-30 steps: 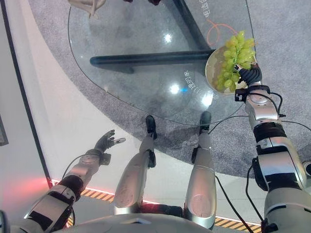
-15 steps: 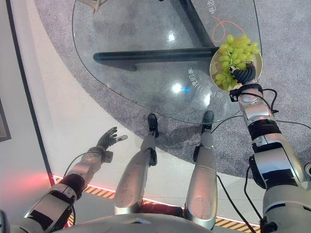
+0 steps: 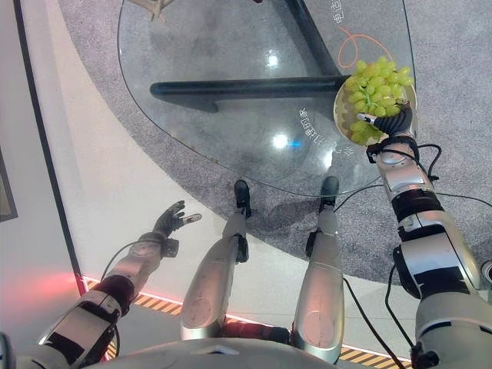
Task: Pick up fruits into the plate
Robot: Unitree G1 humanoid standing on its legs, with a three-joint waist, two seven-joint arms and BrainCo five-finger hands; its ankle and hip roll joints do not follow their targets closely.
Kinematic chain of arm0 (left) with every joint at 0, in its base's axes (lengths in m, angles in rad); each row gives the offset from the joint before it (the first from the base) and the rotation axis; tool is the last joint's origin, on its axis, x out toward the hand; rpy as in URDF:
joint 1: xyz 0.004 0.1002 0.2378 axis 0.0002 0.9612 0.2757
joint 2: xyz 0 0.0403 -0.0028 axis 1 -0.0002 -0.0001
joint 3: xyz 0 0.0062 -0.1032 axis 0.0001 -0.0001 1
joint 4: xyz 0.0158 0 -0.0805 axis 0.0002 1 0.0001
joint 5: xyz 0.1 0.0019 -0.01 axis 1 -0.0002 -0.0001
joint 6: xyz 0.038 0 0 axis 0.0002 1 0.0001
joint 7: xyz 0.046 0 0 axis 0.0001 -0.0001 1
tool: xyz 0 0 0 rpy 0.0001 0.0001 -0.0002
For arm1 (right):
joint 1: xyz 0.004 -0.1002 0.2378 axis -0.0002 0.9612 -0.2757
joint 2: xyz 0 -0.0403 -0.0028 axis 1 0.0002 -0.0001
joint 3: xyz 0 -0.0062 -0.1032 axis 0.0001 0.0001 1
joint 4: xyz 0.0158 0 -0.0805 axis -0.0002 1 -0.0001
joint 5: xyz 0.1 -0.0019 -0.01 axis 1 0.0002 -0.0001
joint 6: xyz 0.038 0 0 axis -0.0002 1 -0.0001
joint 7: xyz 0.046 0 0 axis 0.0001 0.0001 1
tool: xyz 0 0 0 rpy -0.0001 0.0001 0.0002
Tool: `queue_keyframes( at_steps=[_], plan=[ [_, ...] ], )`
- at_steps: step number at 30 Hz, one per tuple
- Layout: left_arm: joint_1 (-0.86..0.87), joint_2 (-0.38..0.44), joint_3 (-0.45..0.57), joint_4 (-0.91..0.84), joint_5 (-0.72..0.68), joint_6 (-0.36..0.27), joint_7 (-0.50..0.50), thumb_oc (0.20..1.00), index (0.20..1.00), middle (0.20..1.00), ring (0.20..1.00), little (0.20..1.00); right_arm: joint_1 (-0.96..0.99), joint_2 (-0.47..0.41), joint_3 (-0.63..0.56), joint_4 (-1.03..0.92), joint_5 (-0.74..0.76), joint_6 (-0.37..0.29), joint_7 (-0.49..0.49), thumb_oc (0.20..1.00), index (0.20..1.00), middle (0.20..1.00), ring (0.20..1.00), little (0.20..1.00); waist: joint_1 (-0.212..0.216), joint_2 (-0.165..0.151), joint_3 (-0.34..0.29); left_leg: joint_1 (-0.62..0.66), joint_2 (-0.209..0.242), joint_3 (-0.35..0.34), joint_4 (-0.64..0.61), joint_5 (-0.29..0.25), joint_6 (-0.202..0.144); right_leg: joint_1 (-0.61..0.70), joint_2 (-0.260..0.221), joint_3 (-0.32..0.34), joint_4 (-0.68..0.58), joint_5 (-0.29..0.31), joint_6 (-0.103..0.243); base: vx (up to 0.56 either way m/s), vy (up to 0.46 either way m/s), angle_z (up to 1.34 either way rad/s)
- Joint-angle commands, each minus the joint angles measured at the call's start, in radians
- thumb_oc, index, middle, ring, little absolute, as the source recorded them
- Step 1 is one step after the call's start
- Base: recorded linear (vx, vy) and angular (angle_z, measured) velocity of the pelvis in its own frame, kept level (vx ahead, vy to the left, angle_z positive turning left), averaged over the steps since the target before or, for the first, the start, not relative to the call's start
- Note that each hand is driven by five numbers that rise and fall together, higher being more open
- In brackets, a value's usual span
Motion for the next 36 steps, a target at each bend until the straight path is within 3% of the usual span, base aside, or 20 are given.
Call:
queue_keyframes(
  at_steps=[1, 12, 19, 22, 25, 32, 36],
  plan=[
    [0.000, -0.001, -0.002, 0.047, -0.023, -0.006, 0.019, 1.000, 1.000, 1.000, 1.000, 1.000, 0.038, 0.006, -0.002, -0.014, -0.001, -0.012, -0.058, 1.000, 1.000, 1.000, 1.000, 1.000, -0.006, -0.043, -0.026, -0.027, -0.059, -0.031, 0.158, -0.184, 0.024, -0.010, 0.034, -0.052, 0.099, -0.090, -0.013, -0.02, 0.023, 0.09],
    [0.014, -0.006, 0.042, 0.090, -0.019, 0.013, 0.002, 1.000, 1.000, 1.000, 1.000, 1.000, 0.175, 0.039, -0.076, -0.088, 0.057, -0.049, -0.121, 1.000, 1.000, 1.000, 1.000, 1.000, -0.024, -0.079, -0.026, 0.131, -0.031, -0.003, 0.096, -0.190, 0.012, 0.143, 0.047, -0.057, 0.057, -0.101, -0.012, -0.01, 0.032, 0.02],
    [0.041, -0.013, 0.084, 0.132, -0.014, 0.008, -0.020, 1.000, 1.000, 1.000, 1.000, 1.000, 0.321, 0.094, -0.130, -0.148, 0.136, -0.115, -0.125, 1.000, 1.000, 1.000, 1.000, 1.000, -0.033, -0.107, -0.059, 0.253, -0.014, 0.021, 0.048, -0.191, -0.001, 0.275, 0.040, -0.067, 0.002, -0.098, -0.007, 0.03, 0.032, 0.03],
    [0.077, -0.023, 0.110, 0.153, -0.011, 0.004, -0.049, 1.000, 1.000, 1.000, 1.000, 1.000, 0.445, 0.145, -0.181, -0.177, 0.295, -0.205, 0.001, 1.000, 1.000, 1.000, 1.000, 1.000, -0.033, -0.123, -0.109, 0.302, -0.009, 0.030, 0.028, -0.196, -0.005, 0.336, 0.036, -0.071, -0.032, -0.098, -0.003, 0.09, 0.033, 0.02],
    [0.118, -0.046, 0.136, 0.191, 0.007, 0.004, -0.072, 1.000, 1.000, 1.000, 1.000, 1.000, 0.574, 0.241, -0.225, -0.139, 0.473, -0.271, 0.222, 1.000, 1.000, 1.000, 1.000, 1.000, -0.032, -0.139, -0.167, 0.347, -0.007, 0.039, 0.024, -0.204, -0.004, 0.387, 0.030, -0.075, -0.045, -0.100, 0.001, 0.12, 0.032, 0.03],
    [0.197, -0.090, 0.187, 0.289, 0.050, 0.026, -0.129, 1.000, 1.000, 1.000, 1.000, 1.000, 0.722, 0.400, -0.254, 0.136, 0.631, -0.231, 0.543, 1.000, 1.000, 1.000, 1.000, 1.000, -0.017, -0.158, -0.295, 0.438, -0.003, 0.041, 0.014, -0.218, 0.002, 0.496, 0.025, -0.097, -0.064, -0.113, 0.002, 0.19, 0.002, 0.08],
    [0.234, -0.112, 0.209, 0.346, 0.049, 0.023, -0.151, 1.000, 1.000, 1.000, 1.000, 1.000, 0.768, 0.436, -0.248, 0.267, 0.541, -0.186, 0.619, 1.000, 1.000, 1.000, 1.000, 1.000, -0.014, -0.151, -0.349, 0.485, -0.003, 0.042, 0.003, -0.226, 0.007, 0.547, 0.027, -0.099, -0.073, -0.126, 0.001, 0.17, 0.049, 0.09]
  ],
)
